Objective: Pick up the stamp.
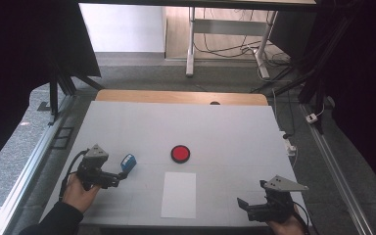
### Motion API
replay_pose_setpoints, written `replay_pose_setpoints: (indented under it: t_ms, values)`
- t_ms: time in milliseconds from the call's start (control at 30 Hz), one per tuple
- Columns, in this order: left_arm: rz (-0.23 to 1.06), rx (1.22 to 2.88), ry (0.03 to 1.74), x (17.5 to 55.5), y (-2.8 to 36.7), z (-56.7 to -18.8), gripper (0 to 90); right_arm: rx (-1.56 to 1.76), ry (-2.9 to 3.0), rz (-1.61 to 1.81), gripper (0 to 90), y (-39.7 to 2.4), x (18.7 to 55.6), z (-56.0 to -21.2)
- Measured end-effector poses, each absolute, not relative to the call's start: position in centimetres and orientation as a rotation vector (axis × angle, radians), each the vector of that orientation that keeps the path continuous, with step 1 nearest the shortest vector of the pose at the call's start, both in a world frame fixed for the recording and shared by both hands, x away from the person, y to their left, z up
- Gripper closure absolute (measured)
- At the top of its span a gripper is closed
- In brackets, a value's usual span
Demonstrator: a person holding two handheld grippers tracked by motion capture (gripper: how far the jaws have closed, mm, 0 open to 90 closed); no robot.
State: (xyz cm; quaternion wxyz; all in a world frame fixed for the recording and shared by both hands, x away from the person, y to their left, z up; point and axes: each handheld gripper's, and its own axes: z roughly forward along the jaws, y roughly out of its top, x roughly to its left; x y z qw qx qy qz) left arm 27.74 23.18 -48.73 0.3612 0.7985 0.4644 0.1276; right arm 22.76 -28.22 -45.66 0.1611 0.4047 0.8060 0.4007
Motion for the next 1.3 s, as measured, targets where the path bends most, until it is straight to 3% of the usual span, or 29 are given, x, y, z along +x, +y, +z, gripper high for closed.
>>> replay_pose_setpoints:
  t_ms: [833,933,967,1000,1100,1300]
  values:
    - [0.326,2.21,1.171,31.7,21.4,-49.7,1.2,1.15,2.305,1.138,0.0,-28.1,22.8,-45.7]
    - [0.349,2.221,1.171,31.8,21.4,-49.6,9.4,1.147,2.308,1.136,0.0,-28.1,22.7,-45.7]
    - [0.351,2.228,1.169,31.8,21.5,-49.5,18.9,1.145,2.307,1.135,0.0,-28.1,22.7,-45.7]
    - [0.345,2.235,1.165,31.8,21.5,-49.5,18.9,1.145,2.307,1.135,0.0,-28.1,22.7,-45.7]
    - [0.337,2.257,1.158,31.8,21.3,-49.7,36.3,1.144,2.306,1.135,0.0,-28.1,22.7,-45.7]
    - [0.352,2.274,1.147,31.8,21.0,-49.5,48.1,1.144,2.305,1.134,0.0,-28.1,22.7,-45.7]
